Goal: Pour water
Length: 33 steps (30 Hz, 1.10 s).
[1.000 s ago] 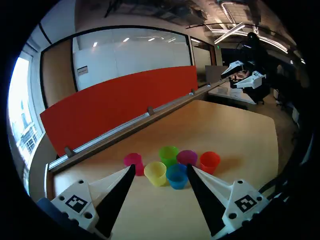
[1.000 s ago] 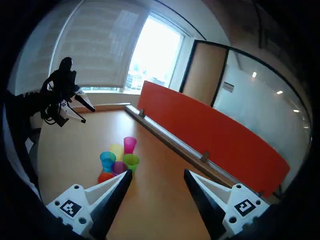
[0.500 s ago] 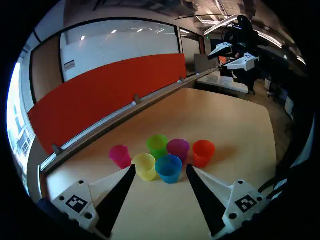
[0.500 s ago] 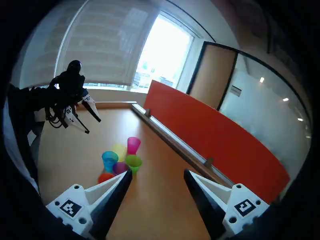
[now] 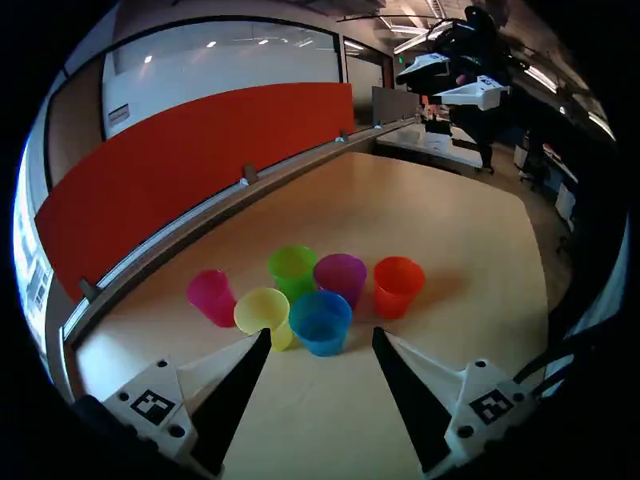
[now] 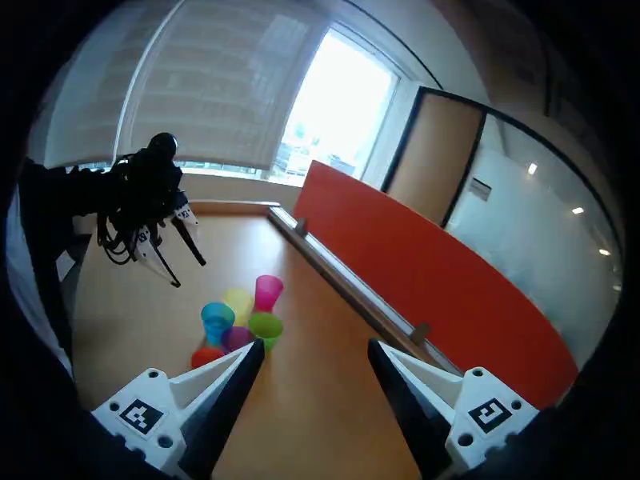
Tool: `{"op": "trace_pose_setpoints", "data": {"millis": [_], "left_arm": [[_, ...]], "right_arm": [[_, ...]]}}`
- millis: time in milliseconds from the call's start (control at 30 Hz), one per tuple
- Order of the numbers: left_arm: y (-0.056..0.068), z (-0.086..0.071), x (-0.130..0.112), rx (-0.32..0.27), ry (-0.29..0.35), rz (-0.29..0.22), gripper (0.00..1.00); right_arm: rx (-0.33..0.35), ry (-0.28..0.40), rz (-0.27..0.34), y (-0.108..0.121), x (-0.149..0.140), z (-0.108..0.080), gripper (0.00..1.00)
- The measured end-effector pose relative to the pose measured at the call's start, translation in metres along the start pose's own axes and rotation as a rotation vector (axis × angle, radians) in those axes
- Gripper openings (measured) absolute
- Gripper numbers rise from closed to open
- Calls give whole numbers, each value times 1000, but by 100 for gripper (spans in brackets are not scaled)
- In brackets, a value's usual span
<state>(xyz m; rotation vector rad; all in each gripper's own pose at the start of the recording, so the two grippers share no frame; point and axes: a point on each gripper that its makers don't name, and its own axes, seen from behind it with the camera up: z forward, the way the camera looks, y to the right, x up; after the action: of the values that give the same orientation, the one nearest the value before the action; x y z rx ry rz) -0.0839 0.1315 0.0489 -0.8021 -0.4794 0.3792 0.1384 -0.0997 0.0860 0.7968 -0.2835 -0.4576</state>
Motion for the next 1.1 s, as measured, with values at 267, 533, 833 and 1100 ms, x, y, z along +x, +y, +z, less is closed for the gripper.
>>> {"op": "trace_pose_setpoints", "data": {"millis": [267,533,833,1100], "left_arm": [[4,18,-13,-27,-39,-11,94],[3,36,-29,-43,-79,-7,94],[1,55,-38,-51,-106,-11,94],[-4,70,-43,-50,-120,-20,94]], "right_arm": [[0,-1,0,5,-2,8,100],[8,-5,-9,8,-3,14,100],[9,-12,-21,11,-7,20,100],[10,-16,-21,15,-12,25,100]]}}
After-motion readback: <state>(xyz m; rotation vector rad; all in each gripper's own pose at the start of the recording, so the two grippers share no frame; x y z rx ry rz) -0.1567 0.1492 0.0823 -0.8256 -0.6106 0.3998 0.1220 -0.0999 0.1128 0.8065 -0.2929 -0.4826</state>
